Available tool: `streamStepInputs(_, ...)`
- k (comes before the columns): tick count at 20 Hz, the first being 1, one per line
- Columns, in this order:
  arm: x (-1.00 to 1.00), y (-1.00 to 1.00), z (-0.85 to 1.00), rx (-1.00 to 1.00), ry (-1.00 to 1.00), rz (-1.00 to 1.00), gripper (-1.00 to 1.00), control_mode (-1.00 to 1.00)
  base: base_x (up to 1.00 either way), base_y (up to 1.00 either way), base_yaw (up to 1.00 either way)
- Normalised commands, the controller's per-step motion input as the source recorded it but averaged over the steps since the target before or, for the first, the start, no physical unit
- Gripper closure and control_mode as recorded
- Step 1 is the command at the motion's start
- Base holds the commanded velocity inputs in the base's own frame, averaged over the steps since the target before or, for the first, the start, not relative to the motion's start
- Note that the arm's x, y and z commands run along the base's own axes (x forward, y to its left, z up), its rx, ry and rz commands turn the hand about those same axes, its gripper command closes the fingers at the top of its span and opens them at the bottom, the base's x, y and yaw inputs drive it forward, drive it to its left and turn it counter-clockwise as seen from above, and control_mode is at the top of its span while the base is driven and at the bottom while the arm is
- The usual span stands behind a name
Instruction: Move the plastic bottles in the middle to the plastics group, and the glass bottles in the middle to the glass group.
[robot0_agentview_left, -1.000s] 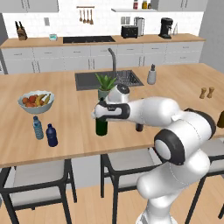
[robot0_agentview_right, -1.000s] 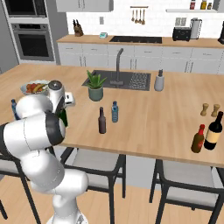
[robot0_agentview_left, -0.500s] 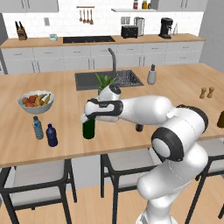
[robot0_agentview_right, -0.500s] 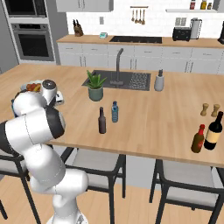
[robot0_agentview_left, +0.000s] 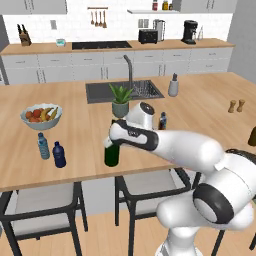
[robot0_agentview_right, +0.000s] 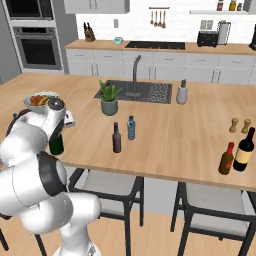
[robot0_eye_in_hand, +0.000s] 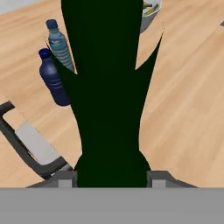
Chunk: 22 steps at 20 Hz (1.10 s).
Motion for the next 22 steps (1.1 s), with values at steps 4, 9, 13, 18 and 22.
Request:
streamStepInputs(4,-0.64,-0.52,0.21,0.00,0.00,-0.06,1.00,-1.00,0.00,0.00,0.00)
streamStepInputs(9,-0.43,-0.55,0.29,0.00,0.00,-0.05,1.00,-1.00,0.00,0.00,0.00)
streamStepInputs(13,-0.30,-0.78,0.26,0.00,0.01,-0.03,1.00,-1.00,0.00,0.00,0.00)
streamStepInputs(18,-0.17,-0.96,0.21,0.00,0.04,-0.03,1.00,-1.00,0.00,0.00,0.00)
streamStepInputs(22,0.00,-1.00,0.13,0.00,0.06,-0.01,1.00,-1.00,0.00,0.00,0.00)
